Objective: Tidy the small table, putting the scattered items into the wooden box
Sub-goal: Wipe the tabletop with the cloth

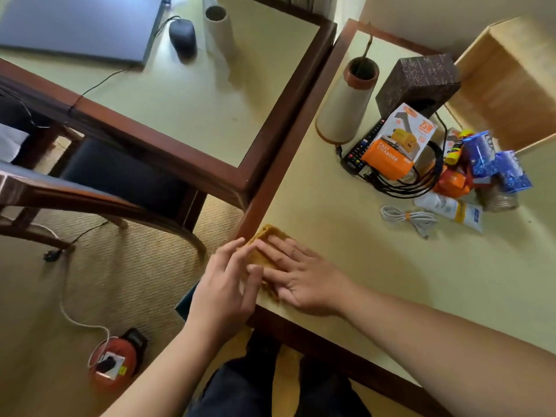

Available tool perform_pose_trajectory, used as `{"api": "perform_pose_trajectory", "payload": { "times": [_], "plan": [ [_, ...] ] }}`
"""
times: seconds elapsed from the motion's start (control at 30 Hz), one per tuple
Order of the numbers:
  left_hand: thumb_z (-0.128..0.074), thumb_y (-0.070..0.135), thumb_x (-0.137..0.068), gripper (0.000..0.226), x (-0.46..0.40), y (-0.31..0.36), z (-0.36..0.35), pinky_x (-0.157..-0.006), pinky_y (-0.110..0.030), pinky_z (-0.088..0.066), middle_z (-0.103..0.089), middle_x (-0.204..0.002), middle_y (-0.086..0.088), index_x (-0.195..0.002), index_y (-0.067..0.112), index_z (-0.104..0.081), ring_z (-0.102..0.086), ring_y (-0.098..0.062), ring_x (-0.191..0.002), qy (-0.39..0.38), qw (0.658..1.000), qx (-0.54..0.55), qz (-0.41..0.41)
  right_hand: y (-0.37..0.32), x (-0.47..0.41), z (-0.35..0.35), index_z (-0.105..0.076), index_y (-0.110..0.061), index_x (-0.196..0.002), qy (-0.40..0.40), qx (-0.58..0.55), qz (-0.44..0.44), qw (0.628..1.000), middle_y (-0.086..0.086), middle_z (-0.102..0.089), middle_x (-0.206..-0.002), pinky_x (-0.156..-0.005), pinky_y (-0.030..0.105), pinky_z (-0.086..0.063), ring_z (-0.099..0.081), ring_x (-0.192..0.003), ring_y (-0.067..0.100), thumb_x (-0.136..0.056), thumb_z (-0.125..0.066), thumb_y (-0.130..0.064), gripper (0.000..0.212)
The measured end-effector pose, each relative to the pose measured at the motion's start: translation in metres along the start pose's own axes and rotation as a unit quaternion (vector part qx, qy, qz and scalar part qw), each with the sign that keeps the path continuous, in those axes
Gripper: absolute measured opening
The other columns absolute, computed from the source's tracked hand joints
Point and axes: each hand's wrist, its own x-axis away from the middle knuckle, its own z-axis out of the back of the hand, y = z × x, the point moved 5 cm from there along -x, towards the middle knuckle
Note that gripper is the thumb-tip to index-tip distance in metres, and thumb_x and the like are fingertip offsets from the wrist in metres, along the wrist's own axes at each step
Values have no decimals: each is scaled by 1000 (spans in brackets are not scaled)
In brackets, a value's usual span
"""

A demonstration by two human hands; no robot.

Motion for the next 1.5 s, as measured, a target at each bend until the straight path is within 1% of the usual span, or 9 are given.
{"api": "perform_pose_trajectory", "payload": {
  "times": [0.23, 0.47, 0.7, 0.9, 1.13, 1.27, 1.33, 1.43, 1.5],
  "plan": [
    [-55, 38, -105, 37, -30, -8, 56, -98, -38, -49, -60, -128, -2, -136, 19, -58, -55, -16, -120, 80, 995, 14, 65, 98, -39, 48, -5, -45, -164, 132, -96, -447, 879, 6, 7, -175, -129, 46, 3, 7, -160, 31, -105, -21, -42, 62],
    [-51, 42, -106, 33, -63, 0, 55, -100, -40, -50, -59, -124, 3, -132, 24, -59, -55, -13, -117, 71, 995, 50, 43, -62, -16, 1, 10, -54, -159, 11, -6, -27, 1000, -6, 30, -169, -124, 41, 21, 33, -154, 18, -107, -15, -52, 58],
    [-53, 45, -104, 33, -87, 27, 30, -92, -26, -43, -59, -126, 10, -132, 28, -61, -49, -7, -116, 42, 998, 28, 30, 39, -11, 21, 1, -49, -163, 144, -133, -452, 870, 3, 16, -174, -129, 52, -2, 17, -159, 28, -106, -18, -44, 60],
    [-54, 41, -104, 39, -99, 50, -21, -114, -31, -30, -50, -150, 3, -141, 29, -56, -37, -20, -142, -50, 999, -12, -17, -53, 87, -43, -2, -58, -160, 76, -66, -130, 986, -10, 18, -173, -127, 42, 6, 22, -158, 17, -107, -30, -45, 61],
    [-45, 48, -105, 44, -97, 73, -66, -123, -49, -22, -31, -166, -1, -148, 37, -47, -20, -29, -154, -96, 992, -84, -15, 53, 168, -47, 6, -54, -160, 212, -161, -630, 730, 0, 14, -174, -127, 55, -11, 12, -160, 27, -107, -16, -46, 58],
    [-42, 52, -105, 47, -91, 86, -87, -127, -48, -11, -19, -171, -2, -150, 40, -45, -8, -28, -158, -108, 988, -114, -1, -48, 139, -64, 4, -56, -160, 115, -121, -286, 944, -5, 19, -173, -128, 45, 8, 19, -159, 24, -108, -29, -44, 62],
    [-42, 56, -105, 48, -90, 88, -97, -127, -53, -12, -17, -172, -3, -150, 41, -44, -6, -28, -158, -106, 988, -116, 4, -44, 202, -83, -5, -56, -160, 122, -80, -238, 960, -7, 8, -175, -128, 46, 0, 9, -161, 22, -107, -34, -45, 62],
    [-38, 59, -104, 53, -87, 92, -107, -127, -54, -11, -15, -172, -6, -152, 38, -43, -7, -28, -159, -88, 987, -133, 0, 47, 312, -94, 4, -58, -159, 126, -103, -485, 859, -8, 16, -174, -128, 55, -14, 13, -160, 20, -108, -20, -45, 57],
    [-37, 59, -104, 56, -81, 101, -115, -128, -53, -4, -12, -173, -6, -155, 37, -40, -4, -27, -159, -88, 986, -140, 3, 108, 361, -87, 8, -55, -160, 172, -178, -682, 689, -8, 21, -173, -128, 55, -9, 17, -159, 21, -109, -14, -45, 56]
  ]
}}
